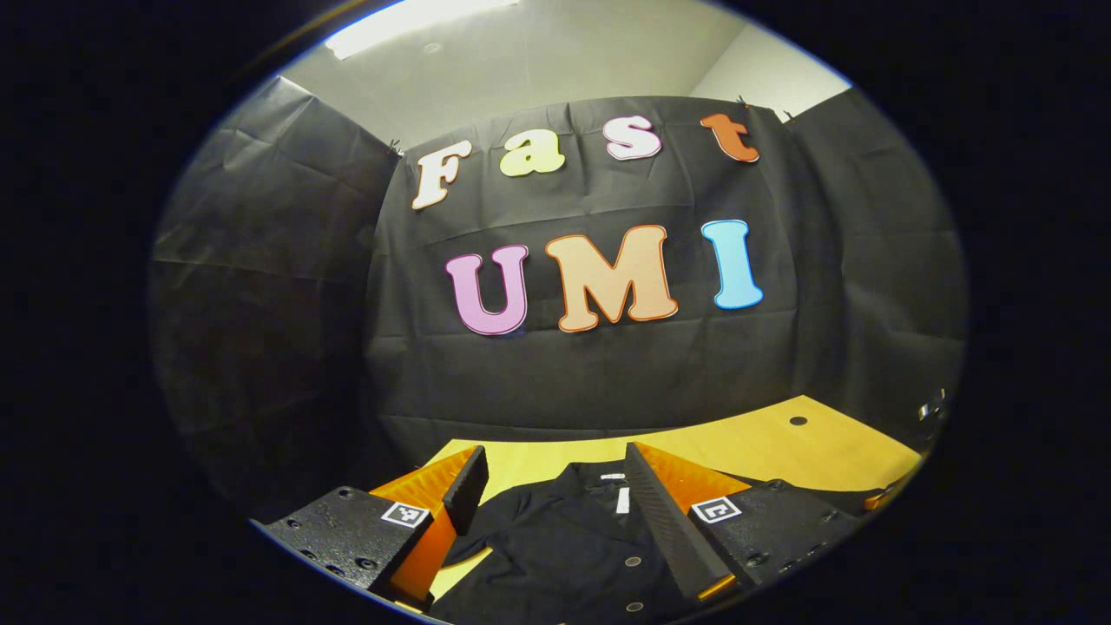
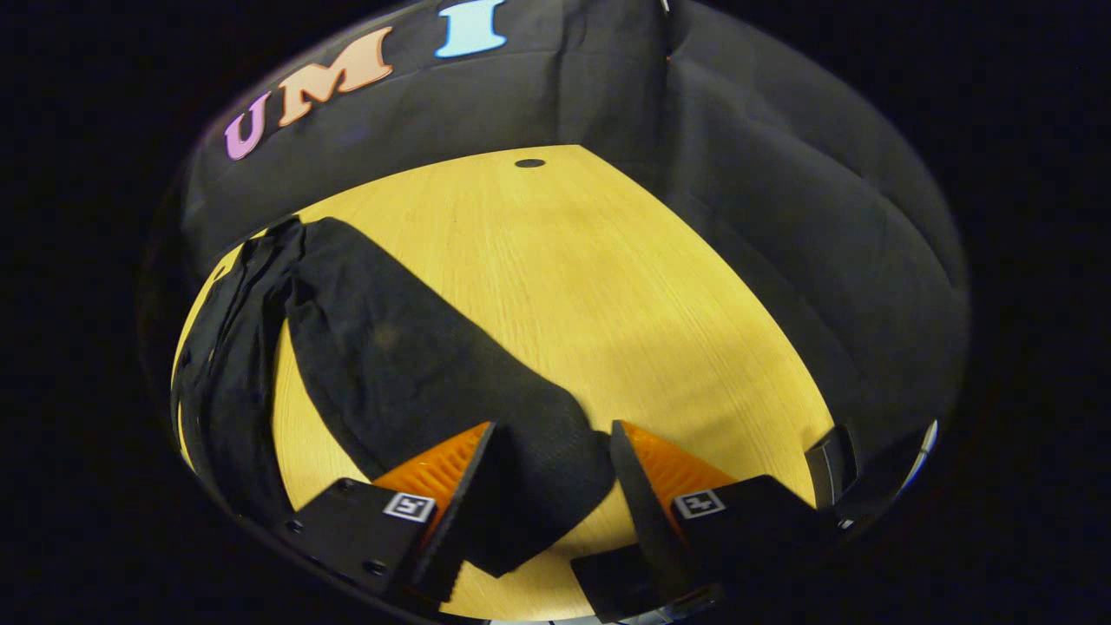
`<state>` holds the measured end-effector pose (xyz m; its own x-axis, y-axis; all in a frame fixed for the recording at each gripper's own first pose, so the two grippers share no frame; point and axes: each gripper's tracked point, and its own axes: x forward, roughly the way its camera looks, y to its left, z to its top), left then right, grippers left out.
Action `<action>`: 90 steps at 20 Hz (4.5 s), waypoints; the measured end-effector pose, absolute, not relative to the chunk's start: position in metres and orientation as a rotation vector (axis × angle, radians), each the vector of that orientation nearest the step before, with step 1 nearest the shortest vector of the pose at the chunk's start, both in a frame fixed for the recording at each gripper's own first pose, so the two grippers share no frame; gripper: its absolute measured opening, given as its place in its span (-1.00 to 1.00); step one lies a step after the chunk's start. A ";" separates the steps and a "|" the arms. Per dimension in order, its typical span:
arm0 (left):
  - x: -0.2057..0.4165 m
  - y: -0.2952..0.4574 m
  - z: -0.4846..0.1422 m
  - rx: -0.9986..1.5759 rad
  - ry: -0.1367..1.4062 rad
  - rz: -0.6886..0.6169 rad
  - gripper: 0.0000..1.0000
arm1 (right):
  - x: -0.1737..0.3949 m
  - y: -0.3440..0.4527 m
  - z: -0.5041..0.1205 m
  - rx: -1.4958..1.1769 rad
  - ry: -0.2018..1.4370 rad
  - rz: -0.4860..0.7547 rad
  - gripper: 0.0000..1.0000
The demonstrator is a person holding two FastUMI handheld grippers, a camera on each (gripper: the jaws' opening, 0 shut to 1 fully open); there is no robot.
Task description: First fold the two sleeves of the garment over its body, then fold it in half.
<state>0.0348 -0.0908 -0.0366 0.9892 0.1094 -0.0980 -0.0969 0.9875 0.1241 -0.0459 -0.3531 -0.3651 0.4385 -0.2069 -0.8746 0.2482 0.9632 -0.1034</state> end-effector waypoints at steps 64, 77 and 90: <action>-0.084 0.287 -0.269 -0.027 0.750 0.364 0.90 | 0.166 0.201 -0.211 -0.069 0.528 0.236 0.94; -0.110 0.262 -0.346 -0.157 0.976 0.381 0.96 | 0.122 0.114 -0.207 -0.130 0.564 0.091 0.94; -0.099 0.225 -0.337 -0.164 0.942 0.347 -1.00 | 0.101 0.074 -0.205 -0.108 0.575 0.103 0.94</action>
